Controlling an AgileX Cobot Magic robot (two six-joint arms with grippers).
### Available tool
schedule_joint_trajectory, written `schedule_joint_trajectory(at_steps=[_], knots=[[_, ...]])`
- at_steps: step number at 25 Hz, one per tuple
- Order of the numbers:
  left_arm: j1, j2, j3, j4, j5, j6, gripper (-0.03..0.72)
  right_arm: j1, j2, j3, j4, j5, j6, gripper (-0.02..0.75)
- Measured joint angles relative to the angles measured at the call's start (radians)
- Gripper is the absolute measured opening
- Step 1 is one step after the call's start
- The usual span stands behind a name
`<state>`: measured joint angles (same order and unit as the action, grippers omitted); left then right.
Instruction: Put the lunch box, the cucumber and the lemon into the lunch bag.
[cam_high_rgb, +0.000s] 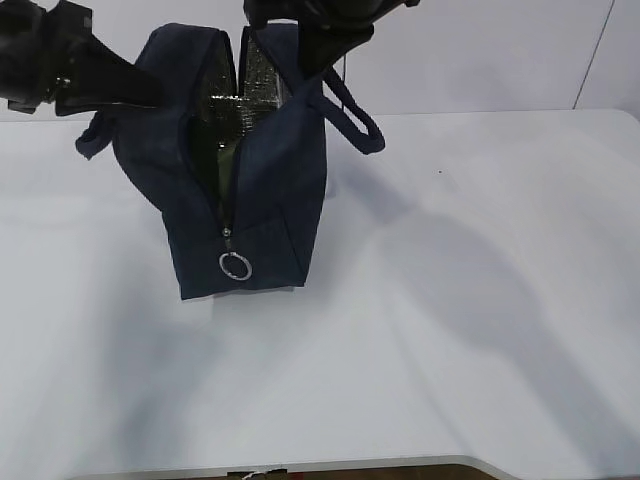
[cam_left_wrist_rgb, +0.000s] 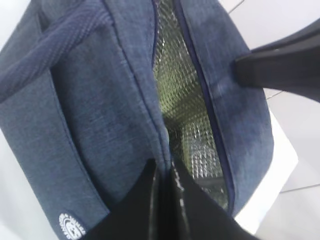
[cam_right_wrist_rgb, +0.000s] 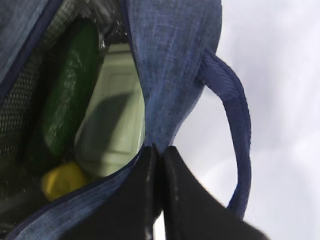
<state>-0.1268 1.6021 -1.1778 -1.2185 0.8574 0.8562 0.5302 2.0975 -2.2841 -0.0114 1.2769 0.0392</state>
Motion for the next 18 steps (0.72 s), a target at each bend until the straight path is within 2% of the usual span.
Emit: schedule_joint_trajectory(at_steps=[10, 15, 18], knots=[[-0.108, 0.005, 0.004, -0.002, -0.152, 0.100, -0.015, -0.025, -0.146, 0.297, -0.004, -0.073, -0.016, 0.008], [-0.173, 0.005, 0.004, 0.000, -0.220, 0.162, -0.015, -0.075, -0.223, 0.434, -0.002, -0.163, -0.024, 0.008], [-0.207, 0.005, 0.004, 0.013, -0.266, 0.170, -0.015, -0.111, -0.270, 0.515, 0.041, -0.210, -0.054, 0.008]])
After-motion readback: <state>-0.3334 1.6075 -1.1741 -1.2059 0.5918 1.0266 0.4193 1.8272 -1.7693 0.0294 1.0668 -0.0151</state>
